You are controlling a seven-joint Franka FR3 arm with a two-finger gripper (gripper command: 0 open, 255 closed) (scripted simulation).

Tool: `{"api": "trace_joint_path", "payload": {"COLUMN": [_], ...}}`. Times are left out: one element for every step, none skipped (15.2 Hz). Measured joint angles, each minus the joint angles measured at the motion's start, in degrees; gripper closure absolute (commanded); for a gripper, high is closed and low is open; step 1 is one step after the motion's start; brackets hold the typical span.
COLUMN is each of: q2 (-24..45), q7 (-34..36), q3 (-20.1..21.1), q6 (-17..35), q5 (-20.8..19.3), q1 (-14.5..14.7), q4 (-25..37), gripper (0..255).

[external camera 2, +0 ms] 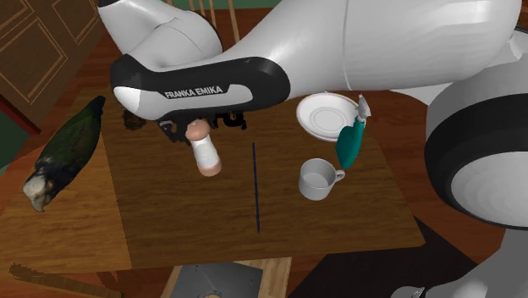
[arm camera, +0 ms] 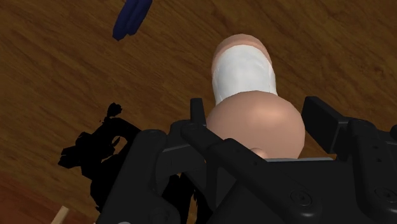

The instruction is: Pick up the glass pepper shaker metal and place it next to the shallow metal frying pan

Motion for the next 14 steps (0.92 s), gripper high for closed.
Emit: {"api": "trace_joint_path", "payload": {"q2": [-0.33, -0.58, -0.68, -0.57, -0.66, -0.84, -0.84, -0.70, -0.82, -0.96, -0.78, -0.78, -0.58, -0.67], "q7": [-0.16, -0.29, -0.30, -0.46, -0.59, -0.78, -0.82, -0.99, -1.13, -1.23, -1.32, -1.44, -1.55, -1.68], "q3": [0.03, 0.05, 0.11, 0.12, 0.14, 0.15, 0.18, 0.19, 0.20, 0.23, 0.24, 0.25, 0.26, 0.27], "q6": [-0.60, -1.11, -1.88, -2.72, -3.42, -4.14, -4.83, -5.76, -6.36, -7.19, -7.95, -8.77, -9.68, -10.36], "q5": [0.10, 0.18, 0.25, 0.28, 0.33, 0.40, 0.43, 0.44, 0.48, 0.54, 0.52, 0.55, 0.53, 0.57], "q1": [-0.05, -0.08, 0.05, 0.12, 0.15, 0.13, 0.24, 0.33, 0.33, 0.39, 0.51, 0.59, 0.72, 0.74], "q4": [0.27, 0.57, 1.23, 2.20, 2.82, 3.39, 4.09, 5.18, 5.69, 6.37, 7.33, 8.15, 9.28, 9.88], "gripper": [255, 255, 255, 255, 255, 255, 255, 255, 255, 255, 255, 255, 255, 255]}}
